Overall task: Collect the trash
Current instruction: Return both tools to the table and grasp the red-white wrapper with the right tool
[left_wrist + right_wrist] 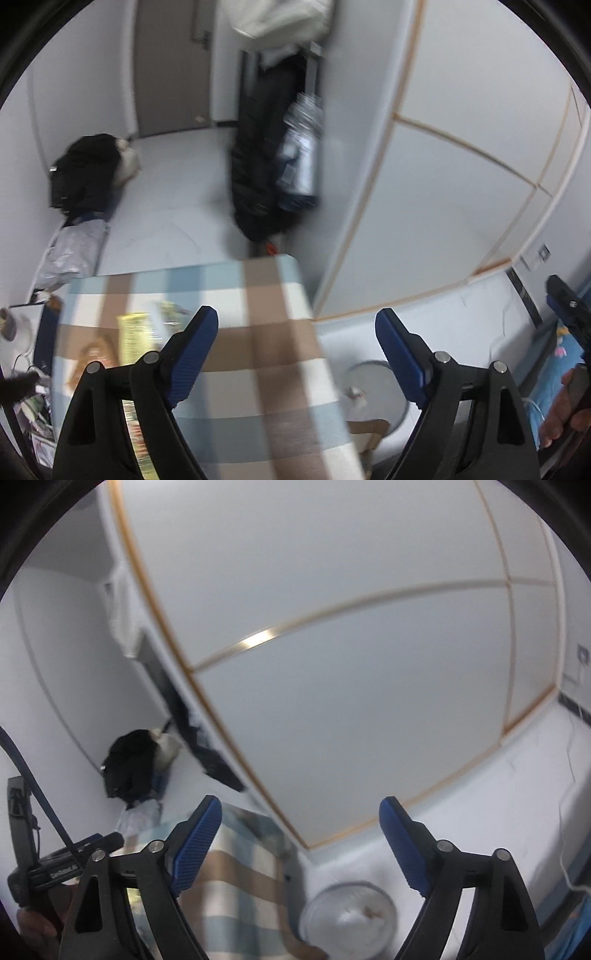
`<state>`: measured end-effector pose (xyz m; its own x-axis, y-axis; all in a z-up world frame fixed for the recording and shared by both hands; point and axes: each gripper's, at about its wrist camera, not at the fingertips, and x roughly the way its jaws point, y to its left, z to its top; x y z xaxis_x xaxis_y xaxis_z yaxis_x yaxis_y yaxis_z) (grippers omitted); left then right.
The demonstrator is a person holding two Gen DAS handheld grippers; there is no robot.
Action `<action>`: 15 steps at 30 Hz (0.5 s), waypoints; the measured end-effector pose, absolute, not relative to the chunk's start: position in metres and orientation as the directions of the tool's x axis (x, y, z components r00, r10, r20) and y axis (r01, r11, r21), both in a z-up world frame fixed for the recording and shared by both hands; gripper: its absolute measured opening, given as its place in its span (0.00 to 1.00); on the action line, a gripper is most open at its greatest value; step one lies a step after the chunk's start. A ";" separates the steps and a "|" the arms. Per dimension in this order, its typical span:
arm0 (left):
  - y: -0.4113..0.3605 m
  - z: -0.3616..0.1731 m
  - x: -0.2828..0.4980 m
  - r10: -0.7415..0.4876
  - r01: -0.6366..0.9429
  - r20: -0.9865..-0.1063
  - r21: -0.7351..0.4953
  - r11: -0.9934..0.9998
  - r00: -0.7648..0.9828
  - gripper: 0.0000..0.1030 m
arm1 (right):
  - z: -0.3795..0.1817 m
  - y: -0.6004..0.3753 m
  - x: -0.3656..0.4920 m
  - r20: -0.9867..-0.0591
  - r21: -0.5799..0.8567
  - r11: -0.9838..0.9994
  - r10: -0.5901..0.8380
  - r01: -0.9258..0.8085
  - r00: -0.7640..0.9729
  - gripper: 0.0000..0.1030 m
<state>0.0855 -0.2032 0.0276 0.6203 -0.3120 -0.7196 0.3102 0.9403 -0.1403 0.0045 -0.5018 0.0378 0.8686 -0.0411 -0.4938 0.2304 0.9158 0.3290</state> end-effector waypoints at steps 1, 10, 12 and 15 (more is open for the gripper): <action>-0.191 0.031 0.085 -0.305 0.295 -0.711 -0.142 0.945 0.634 0.83 | 0.043 -0.488 0.007 -0.481 0.327 0.921 -0.028 0.209 0.876 0.88; -0.099 0.050 0.066 -0.198 0.140 -0.644 -0.140 0.980 0.739 0.83 | 0.059 -0.375 0.029 -0.444 0.288 0.958 0.120 0.015 0.888 0.90; -0.080 0.049 0.064 -0.178 0.112 -0.639 -0.143 0.983 0.749 0.83 | 0.054 -0.350 0.035 -0.449 0.287 0.958 0.155 -0.022 0.880 0.90; -0.057 0.043 0.064 -0.147 0.071 -0.639 -0.144 0.987 0.755 0.83 | 0.042 -0.312 0.043 -0.461 0.283 0.957 0.194 -0.064 0.866 0.90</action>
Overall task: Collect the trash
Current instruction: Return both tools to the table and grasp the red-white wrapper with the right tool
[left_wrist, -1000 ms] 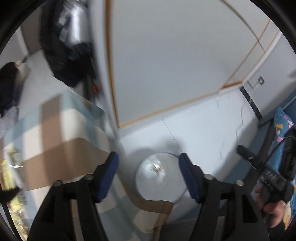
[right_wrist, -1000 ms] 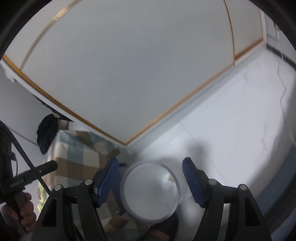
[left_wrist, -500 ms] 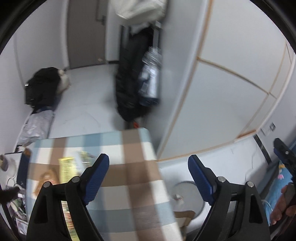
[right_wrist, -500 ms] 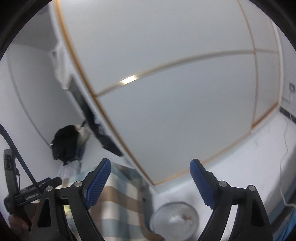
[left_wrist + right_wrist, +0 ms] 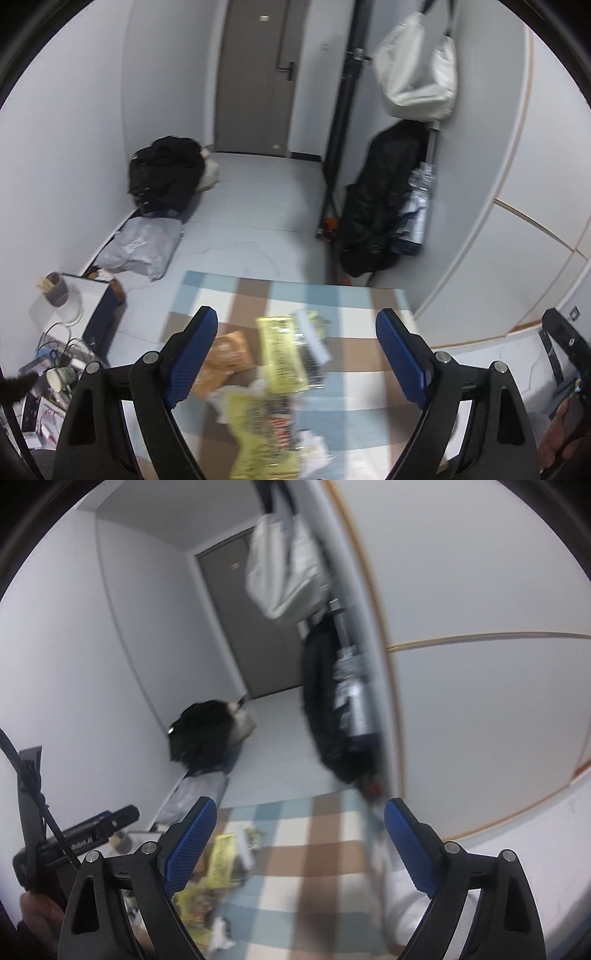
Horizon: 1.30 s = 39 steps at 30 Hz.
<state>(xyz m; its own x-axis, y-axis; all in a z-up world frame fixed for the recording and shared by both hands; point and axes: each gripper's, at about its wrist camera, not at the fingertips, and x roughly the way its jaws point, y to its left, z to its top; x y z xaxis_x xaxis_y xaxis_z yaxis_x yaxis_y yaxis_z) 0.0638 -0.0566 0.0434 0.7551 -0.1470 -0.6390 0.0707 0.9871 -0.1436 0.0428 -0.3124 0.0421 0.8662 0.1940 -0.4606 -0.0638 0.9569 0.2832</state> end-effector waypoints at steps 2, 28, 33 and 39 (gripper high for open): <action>-0.040 0.037 0.063 -0.127 0.044 -0.640 -0.144 0.989 0.758 0.83 | 0.036 -0.296 0.043 -0.466 0.280 0.956 0.217 -0.090 0.858 0.90; 0.061 -0.041 0.072 -0.142 -0.081 -0.741 -0.256 0.963 0.657 0.83 | -0.087 -0.155 0.086 -0.731 0.180 0.945 0.314 -0.273 0.605 0.82; 0.063 -0.046 0.077 -0.152 -0.077 -0.754 -0.260 0.963 0.640 0.83 | -0.106 -0.146 0.083 -0.772 0.164 0.944 0.304 -0.286 0.558 0.78; 0.067 -0.051 0.080 -0.166 -0.087 -0.769 -0.277 0.957 0.617 0.83 | -0.122 -0.136 0.082 -0.798 0.177 0.929 0.329 -0.325 0.505 0.61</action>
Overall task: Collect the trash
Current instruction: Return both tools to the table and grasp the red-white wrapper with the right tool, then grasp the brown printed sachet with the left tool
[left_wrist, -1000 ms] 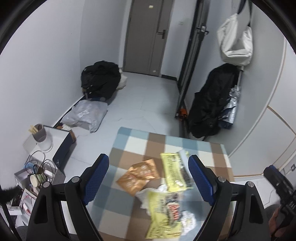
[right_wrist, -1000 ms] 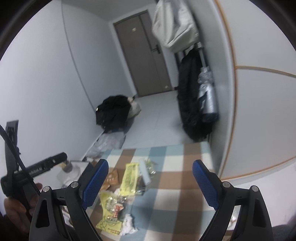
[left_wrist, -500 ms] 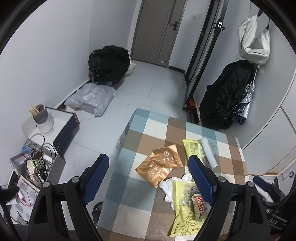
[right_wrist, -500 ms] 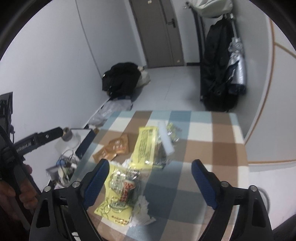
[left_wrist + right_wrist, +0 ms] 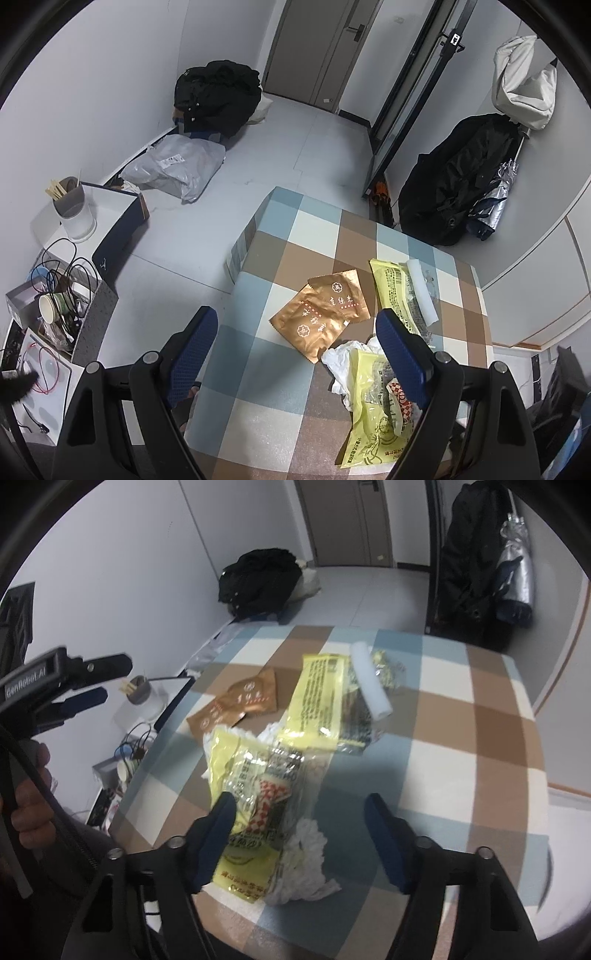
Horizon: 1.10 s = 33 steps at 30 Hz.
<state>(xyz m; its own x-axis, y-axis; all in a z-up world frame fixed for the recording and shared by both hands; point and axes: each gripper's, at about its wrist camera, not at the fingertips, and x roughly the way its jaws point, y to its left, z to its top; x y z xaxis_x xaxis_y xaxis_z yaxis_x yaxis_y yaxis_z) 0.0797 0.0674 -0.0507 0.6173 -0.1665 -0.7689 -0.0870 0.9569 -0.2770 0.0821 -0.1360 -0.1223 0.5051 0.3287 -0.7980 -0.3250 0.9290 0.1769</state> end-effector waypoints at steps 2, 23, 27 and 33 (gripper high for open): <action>0.068 -0.052 0.081 -0.162 -0.091 -0.775 -0.271 0.958 0.611 0.83 | -0.126 -0.132 0.081 -0.806 0.168 0.925 0.328 -0.342 0.492 0.54; 0.066 -0.061 0.080 -0.155 -0.065 -0.797 -0.236 0.970 0.584 0.83 | -0.144 -0.107 0.092 -0.834 0.178 0.905 0.347 -0.386 0.430 0.10; 0.066 -0.065 0.082 -0.163 -0.059 -0.805 -0.238 0.969 0.571 0.83 | -0.139 -0.116 0.091 -0.819 0.211 0.905 0.370 -0.370 0.438 0.10; 0.066 -0.074 0.088 -0.157 -0.070 -0.838 -0.226 0.972 0.523 0.83 | -0.119 -0.130 0.088 -0.784 0.238 0.899 0.401 -0.367 0.475 0.10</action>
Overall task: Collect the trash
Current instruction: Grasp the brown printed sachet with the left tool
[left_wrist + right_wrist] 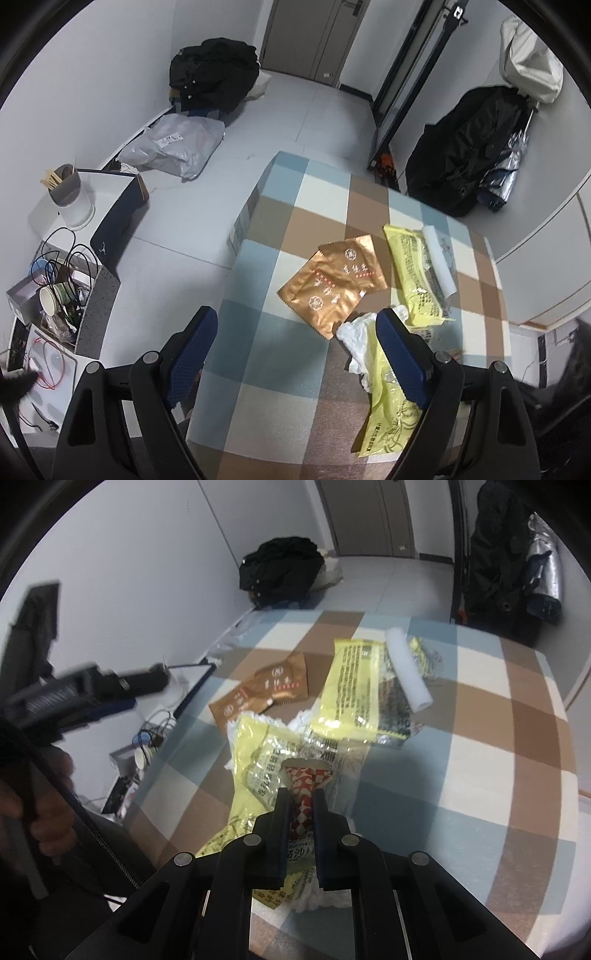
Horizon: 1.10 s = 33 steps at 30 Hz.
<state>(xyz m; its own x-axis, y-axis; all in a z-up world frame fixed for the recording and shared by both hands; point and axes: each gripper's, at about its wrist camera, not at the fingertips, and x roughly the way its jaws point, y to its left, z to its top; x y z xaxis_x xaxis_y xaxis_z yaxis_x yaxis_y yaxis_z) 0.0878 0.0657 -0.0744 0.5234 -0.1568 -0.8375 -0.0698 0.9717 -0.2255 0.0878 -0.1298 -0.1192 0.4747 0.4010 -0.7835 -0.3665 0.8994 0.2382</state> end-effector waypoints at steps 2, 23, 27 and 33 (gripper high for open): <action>0.061 -0.074 0.091 -0.132 -0.048 -0.848 -0.182 0.982 0.513 0.83 | -0.112 -0.134 0.087 -0.771 0.246 0.897 0.411 -0.367 0.487 0.10; 0.024 -0.127 0.156 -0.100 0.363 -0.970 -0.012 0.932 0.223 0.83 | -0.080 -0.199 0.095 -0.675 0.339 0.884 0.467 -0.322 0.572 0.10; 0.018 -0.131 0.155 -0.066 0.392 -0.972 0.028 0.920 0.224 0.83 | -0.082 -0.205 0.098 -0.674 0.348 0.884 0.467 -0.311 0.572 0.10; 0.017 -0.129 0.160 -0.068 0.390 -0.973 0.025 0.921 0.222 0.83 | -0.085 -0.213 0.099 -0.672 0.369 0.882 0.471 -0.293 0.571 0.10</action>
